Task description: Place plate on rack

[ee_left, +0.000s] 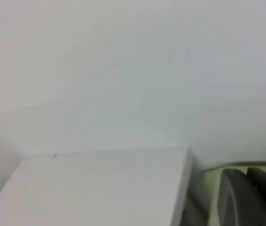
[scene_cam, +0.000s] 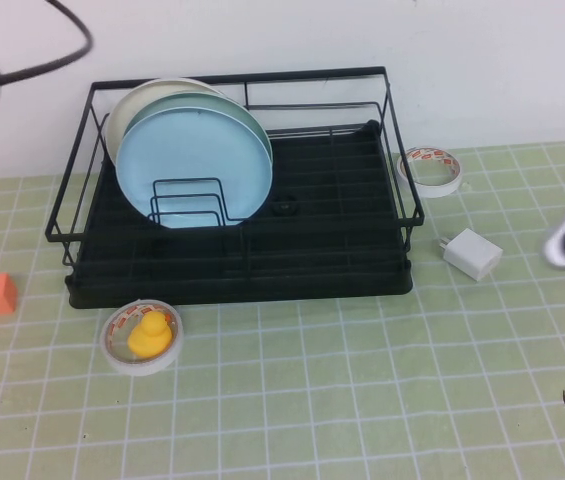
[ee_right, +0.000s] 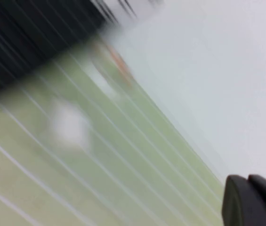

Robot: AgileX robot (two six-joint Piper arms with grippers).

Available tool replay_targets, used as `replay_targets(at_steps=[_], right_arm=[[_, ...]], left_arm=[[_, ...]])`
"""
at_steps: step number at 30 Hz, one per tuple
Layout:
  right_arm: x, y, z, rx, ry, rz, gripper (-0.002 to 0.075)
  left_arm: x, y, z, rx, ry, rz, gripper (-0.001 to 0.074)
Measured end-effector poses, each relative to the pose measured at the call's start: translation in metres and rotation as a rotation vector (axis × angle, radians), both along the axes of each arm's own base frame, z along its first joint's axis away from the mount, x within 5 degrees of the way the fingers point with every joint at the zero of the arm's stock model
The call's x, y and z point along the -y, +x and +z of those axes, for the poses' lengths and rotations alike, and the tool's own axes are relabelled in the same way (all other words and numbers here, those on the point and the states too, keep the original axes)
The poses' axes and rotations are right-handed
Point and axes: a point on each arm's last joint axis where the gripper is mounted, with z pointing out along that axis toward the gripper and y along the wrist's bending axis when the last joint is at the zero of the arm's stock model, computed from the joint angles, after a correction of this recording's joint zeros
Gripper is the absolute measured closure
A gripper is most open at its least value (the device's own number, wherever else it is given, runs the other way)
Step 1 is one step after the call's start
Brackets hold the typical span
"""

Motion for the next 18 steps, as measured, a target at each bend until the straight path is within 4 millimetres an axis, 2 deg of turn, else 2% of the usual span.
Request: replay_targets(at_steps=[4,8,10,13,15,18], right_arm=[[0.024,-0.003,0.001,-0.012,-0.144,-0.217,0.0728],[0.028,-0.01,0.009,0.021,-0.104,-0.224,0.0728],[0.024,-0.015,0.014,0.044,0.004,-0.159,0.0728],[0.01,-0.027,0.025,0.071,0.268,-0.003,0.0728],[-0.005,-0.036,0.034,0.053,0.474,0.15,0.0728],[-0.027,-0.049,0.04,-0.039,0.693,0.38,0.0728]], left_arm=[[-0.001,-0.021,0.009,0.007,-0.015,0.136,0.0735],[0.003,-0.042,0.021,0.044,-0.039,0.138,0.0735],[0.004,-0.052,0.026,0.07,-0.068,0.121,0.0735],[0.002,-0.073,0.032,0.134,-0.147,0.082,0.0735],[0.002,-0.089,0.034,0.169,-0.197,0.027,0.0735],[0.008,-0.11,0.032,0.197,-0.244,-0.108,0.0735]])
